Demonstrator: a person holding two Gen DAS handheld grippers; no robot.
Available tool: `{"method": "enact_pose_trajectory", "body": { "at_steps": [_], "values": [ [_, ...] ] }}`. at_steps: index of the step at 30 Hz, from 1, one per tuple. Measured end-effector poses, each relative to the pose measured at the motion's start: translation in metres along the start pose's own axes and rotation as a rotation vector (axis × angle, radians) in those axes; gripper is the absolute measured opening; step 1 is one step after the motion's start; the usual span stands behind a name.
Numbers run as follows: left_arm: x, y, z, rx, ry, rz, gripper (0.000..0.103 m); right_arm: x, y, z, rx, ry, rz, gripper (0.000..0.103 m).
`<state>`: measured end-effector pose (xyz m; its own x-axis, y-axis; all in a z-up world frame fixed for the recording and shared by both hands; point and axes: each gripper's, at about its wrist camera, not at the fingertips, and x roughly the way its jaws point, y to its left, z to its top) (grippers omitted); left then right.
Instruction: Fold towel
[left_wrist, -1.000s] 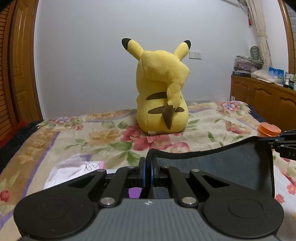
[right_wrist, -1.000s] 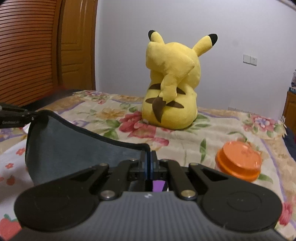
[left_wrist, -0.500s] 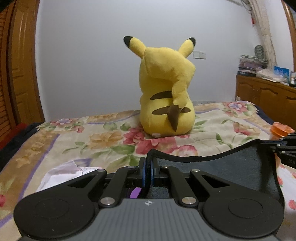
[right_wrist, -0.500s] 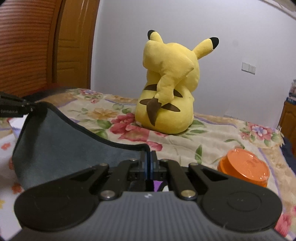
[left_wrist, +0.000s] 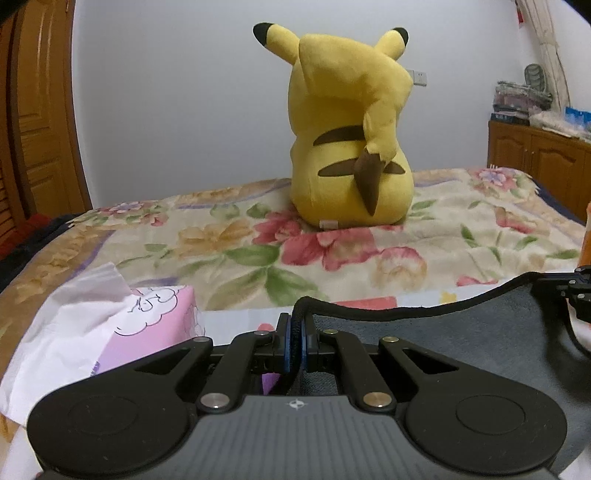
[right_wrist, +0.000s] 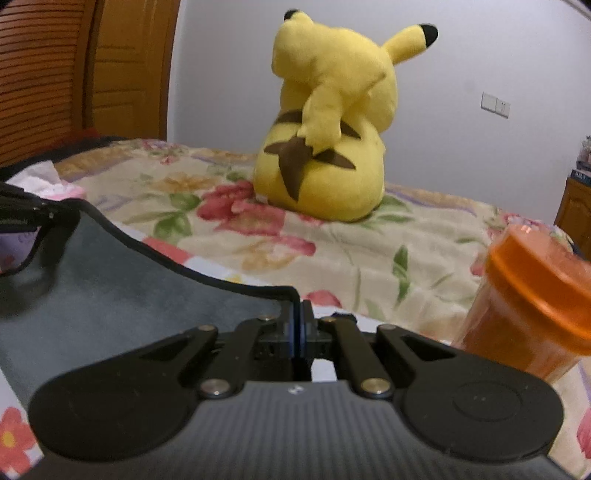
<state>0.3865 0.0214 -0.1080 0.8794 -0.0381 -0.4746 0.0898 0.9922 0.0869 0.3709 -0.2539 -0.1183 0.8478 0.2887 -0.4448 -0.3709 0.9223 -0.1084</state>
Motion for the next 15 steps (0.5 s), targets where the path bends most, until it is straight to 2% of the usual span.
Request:
{"method": "enact_pose_trajectory", "body": {
  "at_steps": [9,11,15],
  "values": [
    [0.0079,-0.0011,-0.0054,0.019,0.036,0.002,0.012,0.0073,0.0012,-0.0035,0.015,0.033,-0.004,0.004],
    [0.0077,-0.0023,-0.0061,0.028,0.039,-0.003,0.018,0.0082,0.0002,-0.0033,0.018,0.033,-0.008,0.004],
    [0.0063,-0.0021,-0.0066,0.029,0.043,-0.008,0.045,0.0088,0.0010,-0.0032,0.018,0.036,-0.020,0.009]
  ]
}}
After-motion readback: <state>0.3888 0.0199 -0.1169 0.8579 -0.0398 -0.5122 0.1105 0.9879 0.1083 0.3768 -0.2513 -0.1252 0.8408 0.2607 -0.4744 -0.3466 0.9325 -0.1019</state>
